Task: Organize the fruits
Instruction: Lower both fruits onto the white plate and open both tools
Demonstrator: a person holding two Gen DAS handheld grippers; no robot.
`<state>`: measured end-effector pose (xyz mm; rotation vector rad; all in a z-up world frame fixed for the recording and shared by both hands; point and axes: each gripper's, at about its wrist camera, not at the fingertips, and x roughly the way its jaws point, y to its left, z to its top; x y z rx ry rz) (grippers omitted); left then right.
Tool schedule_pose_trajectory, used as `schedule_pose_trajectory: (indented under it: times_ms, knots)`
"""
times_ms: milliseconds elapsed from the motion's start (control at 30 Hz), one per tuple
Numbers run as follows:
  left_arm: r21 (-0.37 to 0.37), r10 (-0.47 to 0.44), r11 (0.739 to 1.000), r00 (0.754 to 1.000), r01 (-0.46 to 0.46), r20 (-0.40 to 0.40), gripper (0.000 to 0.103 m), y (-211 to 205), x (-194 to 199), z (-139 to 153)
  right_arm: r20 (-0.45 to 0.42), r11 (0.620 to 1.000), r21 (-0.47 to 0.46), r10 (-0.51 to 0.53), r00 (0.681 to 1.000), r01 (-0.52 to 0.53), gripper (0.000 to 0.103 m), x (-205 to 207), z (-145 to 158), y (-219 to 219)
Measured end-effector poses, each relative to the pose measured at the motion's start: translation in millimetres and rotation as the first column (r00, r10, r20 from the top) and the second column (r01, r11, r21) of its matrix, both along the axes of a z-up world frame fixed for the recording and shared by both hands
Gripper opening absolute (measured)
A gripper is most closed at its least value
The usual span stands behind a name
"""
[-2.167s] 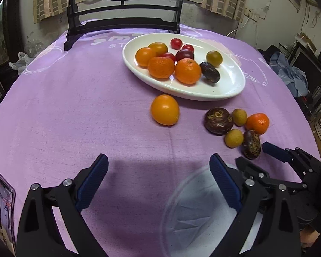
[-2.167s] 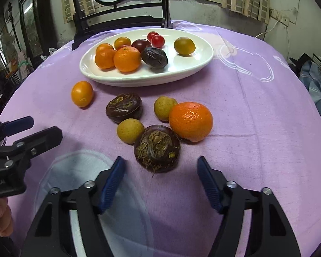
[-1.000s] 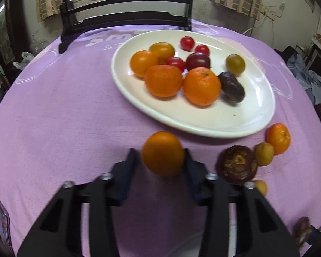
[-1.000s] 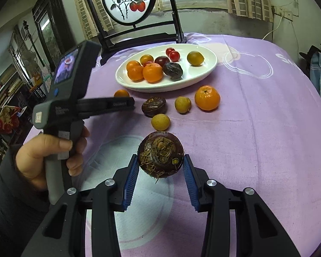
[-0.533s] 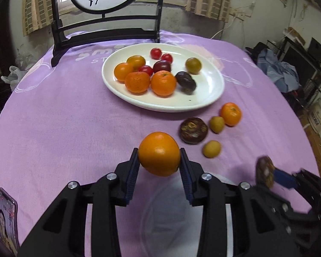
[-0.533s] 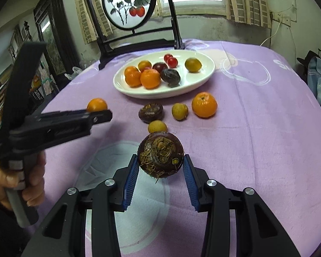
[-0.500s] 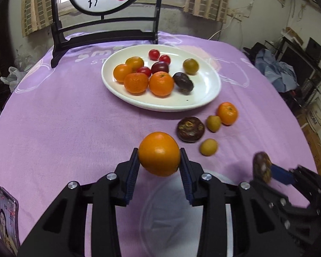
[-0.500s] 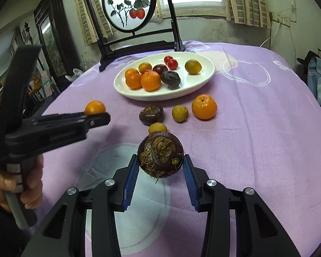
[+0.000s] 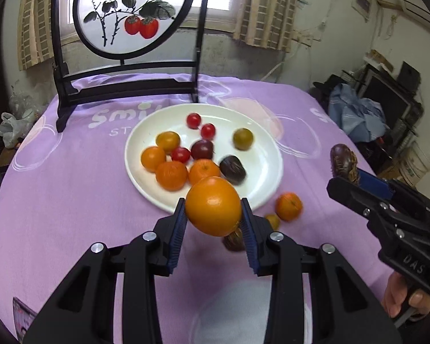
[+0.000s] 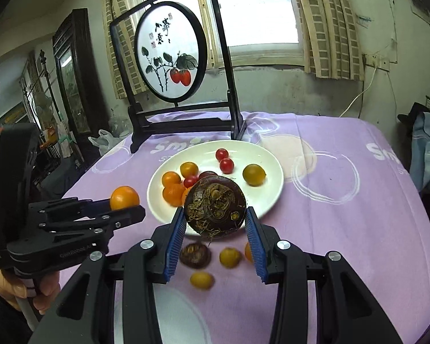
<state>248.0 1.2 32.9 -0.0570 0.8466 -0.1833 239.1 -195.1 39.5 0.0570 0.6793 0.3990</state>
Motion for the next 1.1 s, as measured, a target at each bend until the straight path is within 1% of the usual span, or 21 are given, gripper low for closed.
schedule_pose_trajectory:
  times_ms: [100, 233, 433, 500, 533, 567, 600, 633, 667, 700, 767, 800, 933, 1033, 1100]
  knots:
    - [-0.021, 0.008, 1.0, 0.999, -0.009, -0.047, 0.036, -2, 27, -14, -0.049, 1.0, 0.014, -0.018, 0.999, 0.018, 0.043, 36, -15, 5]
    - [-0.005, 0.019, 1.0, 0.996, -0.02, -0.088, 0.036, -5, 50, -35, -0.099, 0.999, 0.006, -0.036, 0.994, 0.037, 0.043, 69, -36, 9]
    - [0.008, 0.018, 1.0, 0.992, -0.017, -0.124, 0.036, -12, 64, -57, -0.171, 0.999, 0.005, -0.045, 0.984, 0.046, 0.043, 98, -65, 9]
    - [0.006, 0.025, 1.0, 0.99, -0.025, -0.139, 0.036, -13, 69, -63, -0.185, 0.999, 0.011, -0.05, 0.981, 0.053, 0.045, 104, -71, 10]
    - [0.002, 0.028, 1.0, 0.989, -0.028, -0.144, 0.036, -13, 71, -66, -0.191, 0.998, 0.021, -0.06, 0.98, 0.065, 0.048, 106, -73, 9]
    - [-0.005, 0.021, 1.0, 0.989, -0.022, -0.148, 0.045, -13, 75, -68, -0.193, 0.997, 0.038, -0.062, 0.979, 0.071, 0.058, 107, -74, 8]
    - [-0.008, 0.018, 1.0, 0.989, -0.02, -0.149, 0.058, -13, 76, -68, -0.19, 0.996, 0.055, -0.062, 0.98, 0.074, 0.065, 108, -73, 8]
    - [-0.007, 0.03, 0.999, 0.989, -0.031, -0.142, 0.063, -12, 76, -67, -0.18, 0.994, 0.063, -0.071, 0.981, 0.084, 0.066, 108, -71, 7]
    - [-0.009, 0.048, 0.999, 0.99, -0.05, -0.131, 0.07, -9, 75, -64, -0.173, 0.993, 0.063, -0.085, 0.981, 0.097, 0.066, 106, -69, 6]
    - [-0.018, 0.063, 0.998, 0.991, -0.065, -0.116, 0.075, -5, 73, -60, -0.17, 0.993, 0.071, -0.086, 0.982, 0.099, 0.066, 104, -66, 5]
    - [-0.034, 0.089, 0.995, 0.992, -0.092, -0.089, 0.078, 3, 67, -48, -0.159, 0.993, 0.089, -0.067, 0.985, 0.081, 0.066, 96, -59, 2]
    - [-0.023, 0.095, 0.995, 0.992, -0.097, -0.085, 0.079, 4, 65, -43, -0.145, 0.993, 0.086, -0.069, 0.987, 0.082, 0.066, 91, -54, 0]
    - [-0.038, 0.103, 0.994, 0.993, -0.106, -0.055, 0.079, 8, 48, -25, -0.123, 0.993, 0.086, -0.068, 0.99, 0.079, 0.066, 72, -39, -12]
    - [-0.022, 0.118, 0.993, 0.992, -0.119, -0.037, 0.079, 9, 31, -18, -0.104, 0.995, 0.069, -0.06, 0.993, 0.068, 0.066, 54, -34, -17]
    - [-0.009, 0.126, 0.992, 0.992, -0.126, -0.024, 0.083, 8, 18, -16, -0.092, 0.998, 0.041, -0.047, 0.995, 0.051, 0.066, 40, -33, -17]
